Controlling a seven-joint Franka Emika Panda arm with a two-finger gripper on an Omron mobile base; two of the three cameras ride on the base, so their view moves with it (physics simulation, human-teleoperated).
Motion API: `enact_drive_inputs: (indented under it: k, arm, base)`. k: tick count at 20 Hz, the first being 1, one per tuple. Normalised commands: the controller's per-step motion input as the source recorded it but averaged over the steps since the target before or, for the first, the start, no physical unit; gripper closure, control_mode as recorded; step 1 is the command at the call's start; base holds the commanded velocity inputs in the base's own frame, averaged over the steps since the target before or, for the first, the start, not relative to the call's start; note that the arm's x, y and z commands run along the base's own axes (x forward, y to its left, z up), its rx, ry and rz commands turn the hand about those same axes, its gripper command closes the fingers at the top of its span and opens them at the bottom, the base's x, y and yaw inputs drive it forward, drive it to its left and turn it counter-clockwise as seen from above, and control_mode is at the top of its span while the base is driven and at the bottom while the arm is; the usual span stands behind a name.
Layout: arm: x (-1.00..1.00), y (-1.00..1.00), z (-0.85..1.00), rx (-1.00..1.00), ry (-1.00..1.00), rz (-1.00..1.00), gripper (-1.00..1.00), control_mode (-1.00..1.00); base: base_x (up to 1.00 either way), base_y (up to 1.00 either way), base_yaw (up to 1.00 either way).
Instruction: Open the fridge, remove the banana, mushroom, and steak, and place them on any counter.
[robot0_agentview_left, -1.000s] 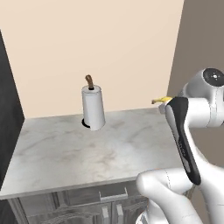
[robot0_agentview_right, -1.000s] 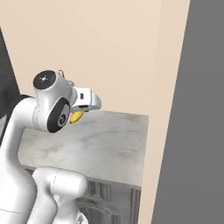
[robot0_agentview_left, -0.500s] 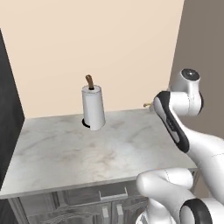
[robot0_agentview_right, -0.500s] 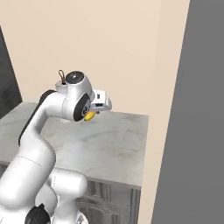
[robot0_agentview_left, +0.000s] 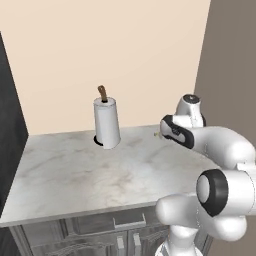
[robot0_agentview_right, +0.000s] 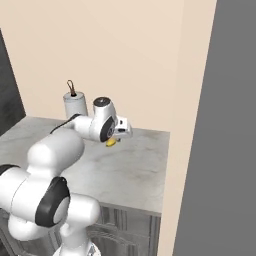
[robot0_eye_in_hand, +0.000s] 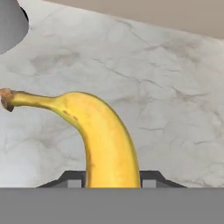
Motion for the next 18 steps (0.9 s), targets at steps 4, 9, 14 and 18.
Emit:
enact_drive_inputs:
  k: [4, 9, 14, 18]
  arm:
    - [0.17, -0.05, -1.0, 0.0, 0.12, 0.0, 1.0, -1.0]
    - [0.0, -0.19, -0.71, 0.0, 0.03, 0.0, 1.0, -1.0]
    - [0.0, -0.12, -0.26, 0.0, 0.0, 0.0, 1.0, -1.0]
    - [0.0, 0.0, -0.14, 0.0, 0.0, 0.0, 1.0, -1.0]
  base:
    - [0.0, 0.0, 0.0]
    - [0.0, 0.0, 0.0]
    - [0.0, 0.0, 0.0]
    - [0.0, 0.0, 0.0]
